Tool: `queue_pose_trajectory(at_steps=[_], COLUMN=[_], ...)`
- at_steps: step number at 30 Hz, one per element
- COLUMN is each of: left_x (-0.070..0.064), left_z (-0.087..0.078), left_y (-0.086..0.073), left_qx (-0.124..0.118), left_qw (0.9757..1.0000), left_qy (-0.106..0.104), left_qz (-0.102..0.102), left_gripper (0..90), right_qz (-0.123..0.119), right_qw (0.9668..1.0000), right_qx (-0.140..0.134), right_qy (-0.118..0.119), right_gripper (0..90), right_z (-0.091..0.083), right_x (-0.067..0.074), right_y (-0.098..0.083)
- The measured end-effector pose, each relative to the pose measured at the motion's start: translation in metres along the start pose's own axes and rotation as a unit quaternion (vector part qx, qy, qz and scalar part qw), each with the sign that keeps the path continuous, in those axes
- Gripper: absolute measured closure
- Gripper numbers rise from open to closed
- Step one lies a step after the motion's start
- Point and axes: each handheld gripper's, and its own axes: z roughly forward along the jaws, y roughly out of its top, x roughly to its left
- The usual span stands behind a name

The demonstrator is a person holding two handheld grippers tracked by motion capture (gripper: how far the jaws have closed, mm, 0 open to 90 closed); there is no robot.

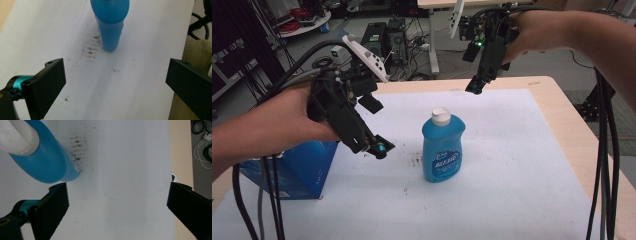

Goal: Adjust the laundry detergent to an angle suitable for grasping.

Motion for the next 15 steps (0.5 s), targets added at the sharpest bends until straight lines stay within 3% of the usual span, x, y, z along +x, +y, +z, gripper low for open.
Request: queue_pose_trajectory(at_steps=[7, 15], left_x=[0.001, 0.002], left_z=[0.009, 0.022], left_y=[0.004, 0.009], left_qx=[-0.019, -0.032], left_qw=[0.9998, 0.9992], left_qy=[0.002, 0.006], left_qz=[-0.004, -0.023], left_gripper=[2.8, 2.9], right_qz=[0.001, -0.002], right_qw=[1.0, 1.0], right_qx=[-0.001, -0.002], right_qy=[0.0, 0.002], right_gripper=[3.1, 3.1], right_z=[0.002, 0.004], right_x=[-0.001, -0.002], right_y=[-0.002, -0.001])
